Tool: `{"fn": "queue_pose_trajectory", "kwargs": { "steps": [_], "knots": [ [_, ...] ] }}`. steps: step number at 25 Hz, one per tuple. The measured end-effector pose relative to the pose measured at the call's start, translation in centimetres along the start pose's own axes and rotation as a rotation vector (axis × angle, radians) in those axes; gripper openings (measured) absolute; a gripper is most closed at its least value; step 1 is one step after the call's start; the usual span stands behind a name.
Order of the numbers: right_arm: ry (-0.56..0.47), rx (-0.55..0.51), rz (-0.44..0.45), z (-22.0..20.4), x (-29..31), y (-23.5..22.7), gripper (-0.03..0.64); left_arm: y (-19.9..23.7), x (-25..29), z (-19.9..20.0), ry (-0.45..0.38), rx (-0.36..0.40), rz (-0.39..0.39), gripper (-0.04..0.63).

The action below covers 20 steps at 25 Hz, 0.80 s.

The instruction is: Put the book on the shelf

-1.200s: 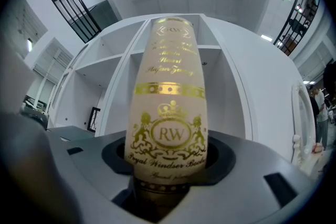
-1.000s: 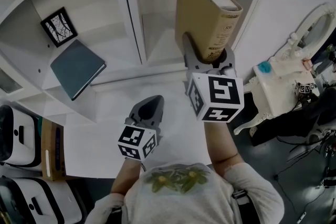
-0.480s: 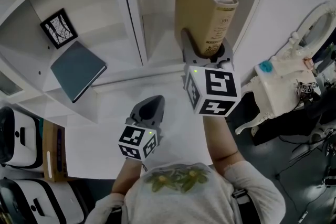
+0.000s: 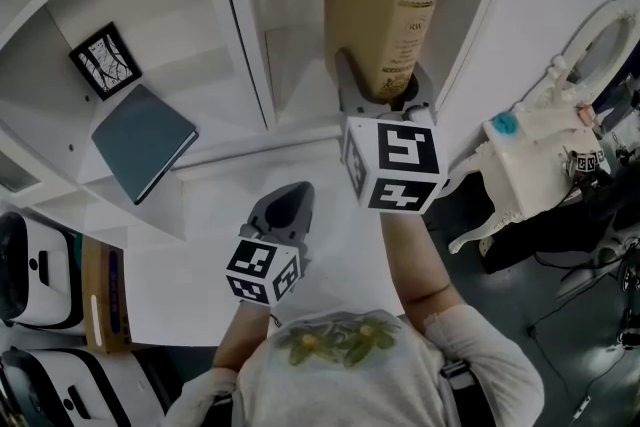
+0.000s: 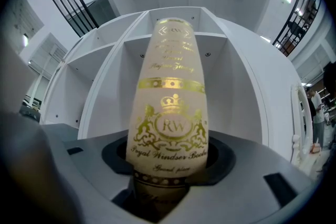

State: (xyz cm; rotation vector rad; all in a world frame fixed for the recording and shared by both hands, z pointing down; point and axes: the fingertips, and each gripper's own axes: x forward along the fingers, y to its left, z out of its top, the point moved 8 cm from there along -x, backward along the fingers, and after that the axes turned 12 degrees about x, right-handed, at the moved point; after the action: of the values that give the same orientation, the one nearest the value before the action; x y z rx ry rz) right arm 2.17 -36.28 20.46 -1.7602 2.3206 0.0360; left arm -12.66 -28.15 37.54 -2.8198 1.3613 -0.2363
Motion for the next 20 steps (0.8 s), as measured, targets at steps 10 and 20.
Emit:
{"fn": "queue_pose_trajectory", "kwargs": {
  "steps": [10, 20],
  "knots": [
    [0.028, -0.007, -0.009, -0.4, 2.0, 0.0, 0.242, 0.4, 0.2, -0.1, 0.003, -0.002, 0.001, 0.028],
    [0.082, 0.061, 0.022, -1.4, 3.6, -0.5, 0.242, 0.5, 0.2, -0.2, 0.003, -0.001, 0.006, 0.028]
  ]
}}
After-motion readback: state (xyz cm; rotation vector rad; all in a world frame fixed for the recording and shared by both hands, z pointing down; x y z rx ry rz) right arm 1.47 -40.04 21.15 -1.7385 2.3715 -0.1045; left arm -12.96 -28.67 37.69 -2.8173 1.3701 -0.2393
